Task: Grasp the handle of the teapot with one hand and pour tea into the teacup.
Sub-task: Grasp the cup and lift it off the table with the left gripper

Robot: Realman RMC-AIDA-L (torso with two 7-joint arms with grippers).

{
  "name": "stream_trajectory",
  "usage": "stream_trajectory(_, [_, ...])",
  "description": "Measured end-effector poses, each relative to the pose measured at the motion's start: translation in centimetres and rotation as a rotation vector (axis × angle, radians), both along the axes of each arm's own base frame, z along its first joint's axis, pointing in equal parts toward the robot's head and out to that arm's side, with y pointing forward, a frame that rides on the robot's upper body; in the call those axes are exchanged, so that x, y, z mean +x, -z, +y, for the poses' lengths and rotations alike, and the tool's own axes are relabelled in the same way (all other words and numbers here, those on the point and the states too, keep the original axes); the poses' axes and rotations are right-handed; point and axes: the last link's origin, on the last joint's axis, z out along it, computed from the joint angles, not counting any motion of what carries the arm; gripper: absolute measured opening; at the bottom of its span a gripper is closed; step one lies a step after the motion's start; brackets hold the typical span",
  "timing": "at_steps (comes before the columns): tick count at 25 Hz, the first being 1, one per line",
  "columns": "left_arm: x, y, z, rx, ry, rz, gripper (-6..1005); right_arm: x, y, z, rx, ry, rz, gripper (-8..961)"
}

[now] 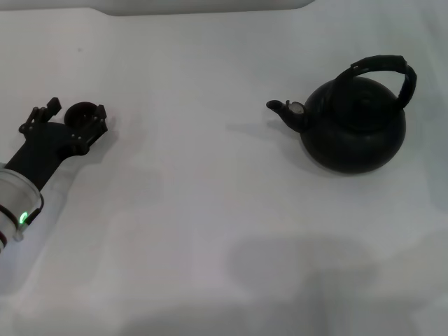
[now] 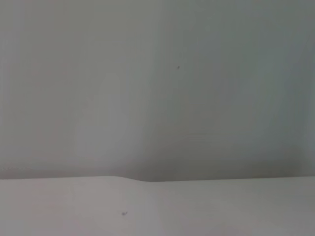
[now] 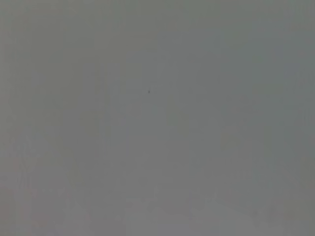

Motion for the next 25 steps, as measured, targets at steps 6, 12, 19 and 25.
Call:
stream_trajectory(6, [-0.14, 0.11, 0.27, -0.011, -0.014, 0.011, 890, -0.11, -0.01, 0.10, 0.001, -0.004, 0.000, 831])
stream_trajectory(12, [-0.26, 0.24, 0.42, -0.022, -0.025, 0.021, 890, -0.20, -0.01, 0.22, 0.000, -0.005, 0.000, 831])
stream_trajectory(19, [-0.25, 0.28, 0.42, -0.023, -0.025, 0.022, 890, -0.20, -0.06, 0.23, 0.003, -0.005, 0.001, 831])
stream_trajectory(25, [-0.36, 0.49, 0.55, -0.036, -0.039, 0.030, 887, -0.23, -0.12, 0.27, 0.004, -0.007, -0.001, 831])
